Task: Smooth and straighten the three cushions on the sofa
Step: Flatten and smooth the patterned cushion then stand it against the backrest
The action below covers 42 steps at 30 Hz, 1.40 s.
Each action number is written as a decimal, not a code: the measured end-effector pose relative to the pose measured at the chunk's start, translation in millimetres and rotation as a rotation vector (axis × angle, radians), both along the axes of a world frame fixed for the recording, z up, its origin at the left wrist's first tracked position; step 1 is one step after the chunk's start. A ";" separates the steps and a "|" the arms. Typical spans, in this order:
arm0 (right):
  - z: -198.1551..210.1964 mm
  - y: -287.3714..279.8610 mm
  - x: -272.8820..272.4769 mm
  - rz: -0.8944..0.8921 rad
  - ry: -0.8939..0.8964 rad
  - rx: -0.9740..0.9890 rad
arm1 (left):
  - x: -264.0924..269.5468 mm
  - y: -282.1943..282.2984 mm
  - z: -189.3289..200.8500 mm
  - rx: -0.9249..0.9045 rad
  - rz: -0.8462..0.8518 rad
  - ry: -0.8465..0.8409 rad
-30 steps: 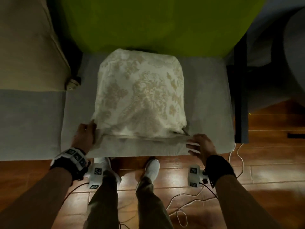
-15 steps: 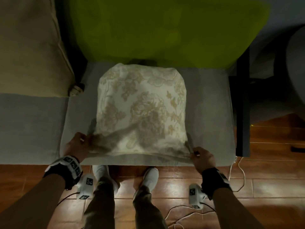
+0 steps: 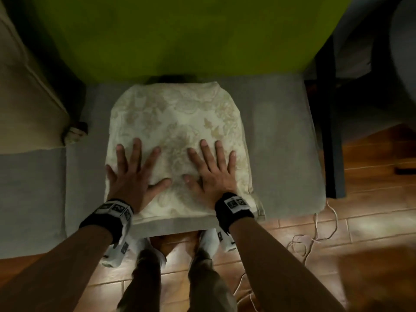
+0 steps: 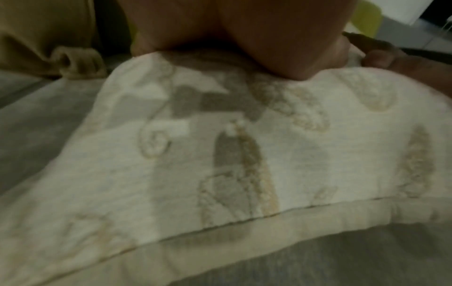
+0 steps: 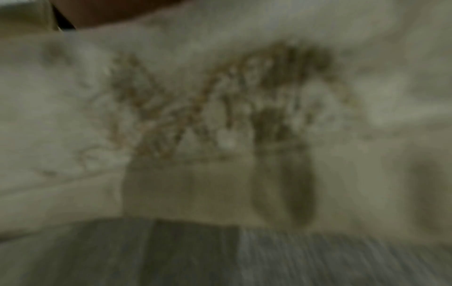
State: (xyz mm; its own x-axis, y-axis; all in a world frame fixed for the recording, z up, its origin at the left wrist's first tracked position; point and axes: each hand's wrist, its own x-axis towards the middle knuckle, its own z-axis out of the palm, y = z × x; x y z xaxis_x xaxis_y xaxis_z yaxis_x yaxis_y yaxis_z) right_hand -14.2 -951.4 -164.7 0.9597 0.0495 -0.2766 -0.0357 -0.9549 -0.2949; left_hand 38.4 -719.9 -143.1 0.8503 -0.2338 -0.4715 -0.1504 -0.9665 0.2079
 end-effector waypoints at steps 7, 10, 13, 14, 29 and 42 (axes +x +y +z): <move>-46.8 -28.5 -35.0 -0.083 0.038 -0.001 | -3.4 2.5 -39.7 -0.012 -0.027 0.031; -44.7 -40.4 -58.9 -0.200 0.146 0.041 | -8.0 0.7 -35.0 -0.045 -0.024 0.043; -42.6 -70.4 -86.0 -0.336 0.351 0.099 | -11.3 8.2 -23.2 -0.153 -0.015 -0.012; -37.8 -82.1 -96.6 -0.319 0.354 0.098 | -12.0 15.6 -19.7 -0.197 -0.007 -0.028; 25.4 -88.1 -88.7 -0.852 0.230 0.579 | -64.9 94.6 7.4 -0.401 0.802 0.285; 57.0 -92.5 -113.5 -0.599 -0.167 0.091 | -46.6 55.8 40.0 -0.364 0.537 -0.379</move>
